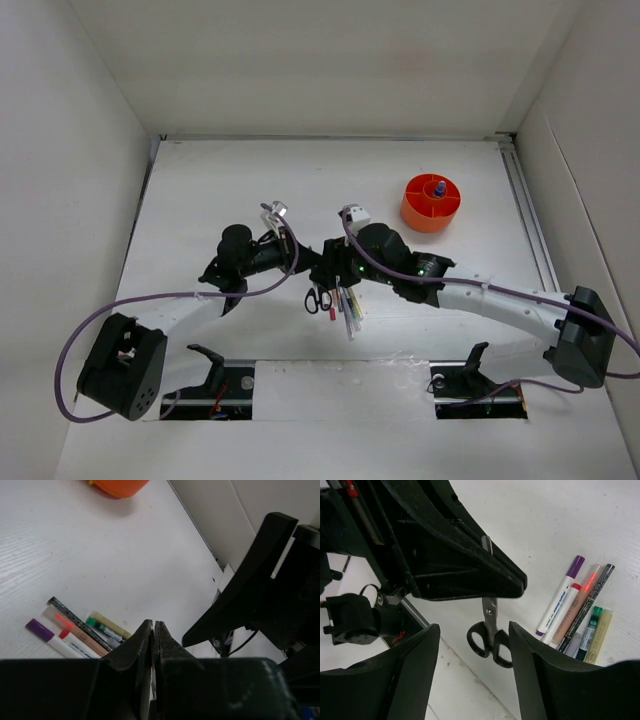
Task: Sort the stationery into containers
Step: Pick up the scissors from the center of the board, then place the scissors in the storage box.
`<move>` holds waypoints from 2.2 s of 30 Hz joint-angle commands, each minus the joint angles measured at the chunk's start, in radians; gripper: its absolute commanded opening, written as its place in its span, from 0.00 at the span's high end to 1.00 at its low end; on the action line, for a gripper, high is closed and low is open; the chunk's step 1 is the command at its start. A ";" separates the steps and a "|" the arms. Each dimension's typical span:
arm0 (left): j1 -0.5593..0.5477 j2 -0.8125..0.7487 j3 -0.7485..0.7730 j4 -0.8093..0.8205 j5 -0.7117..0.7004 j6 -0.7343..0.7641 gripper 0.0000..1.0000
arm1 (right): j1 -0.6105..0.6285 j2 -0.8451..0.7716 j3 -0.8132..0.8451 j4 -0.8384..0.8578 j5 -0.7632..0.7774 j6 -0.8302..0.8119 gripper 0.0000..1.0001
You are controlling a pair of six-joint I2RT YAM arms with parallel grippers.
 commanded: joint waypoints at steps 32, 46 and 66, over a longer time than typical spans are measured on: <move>-0.025 -0.245 0.072 -0.135 -0.235 -0.001 0.51 | -0.006 0.015 -0.031 0.215 -0.049 -0.037 1.00; -0.025 -0.425 -0.027 -0.176 -0.527 0.076 0.38 | -0.348 -0.025 0.130 0.083 0.442 0.080 1.00; -0.025 -0.390 -0.040 -0.136 -0.415 0.067 0.40 | -0.620 0.505 0.700 -0.301 1.006 0.215 1.00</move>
